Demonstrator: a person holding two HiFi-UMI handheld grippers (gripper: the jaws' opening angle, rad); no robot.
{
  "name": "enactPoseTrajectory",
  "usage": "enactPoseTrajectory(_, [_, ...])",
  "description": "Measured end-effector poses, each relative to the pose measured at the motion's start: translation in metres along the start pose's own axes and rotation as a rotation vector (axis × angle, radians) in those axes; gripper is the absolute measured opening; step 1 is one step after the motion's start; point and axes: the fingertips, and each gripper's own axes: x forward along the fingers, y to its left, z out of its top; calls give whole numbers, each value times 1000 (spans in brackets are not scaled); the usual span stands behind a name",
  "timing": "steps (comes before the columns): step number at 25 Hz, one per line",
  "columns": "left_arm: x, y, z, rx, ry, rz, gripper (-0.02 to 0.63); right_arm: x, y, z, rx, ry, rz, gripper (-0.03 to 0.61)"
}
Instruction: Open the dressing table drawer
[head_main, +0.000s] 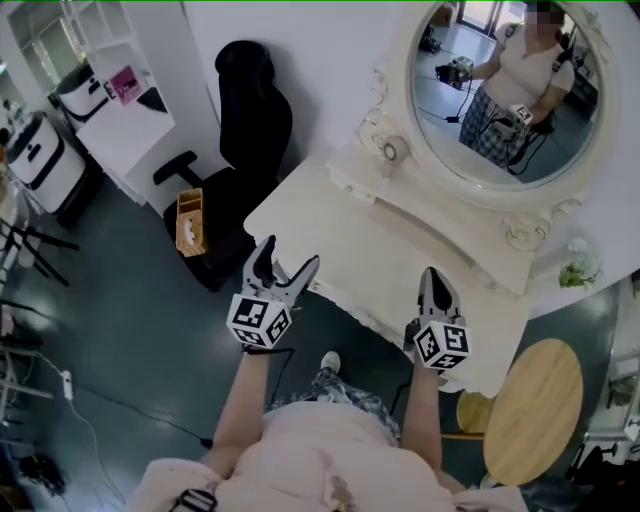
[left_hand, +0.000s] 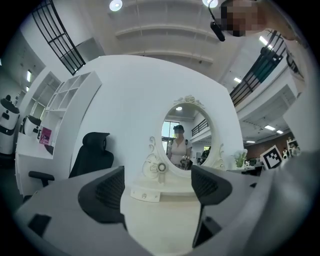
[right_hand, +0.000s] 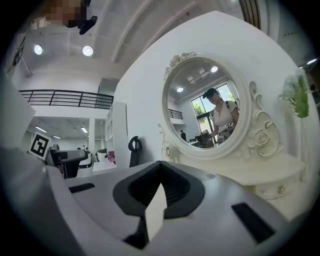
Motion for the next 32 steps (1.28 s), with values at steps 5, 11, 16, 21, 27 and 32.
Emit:
enactPoseTrajectory(5, [61,16,-3,7,9,-6,397,54,-19,6,1,4,0,15])
enactPoseTrajectory(11, [104,22,-11,14,31,-27,397,79,-28,2,4,18,-23,15])
enactPoseTrajectory(16, [134,27,-19,6,69,-60,397,97,-35,1,20,22,-61,15])
enactPoseTrajectory(21, [158,31,-33,-1,114,-85,397,114,-34,-6,19,44,-82,17])
enactPoseTrajectory(27, [190,40,-59,-20,183,-86,397,156,-15,-15,10,69,-40,15])
enactPoseTrajectory(32, [217,51,-87,-40,239,-52,397,193,-5,-33,19,114,-21,15])
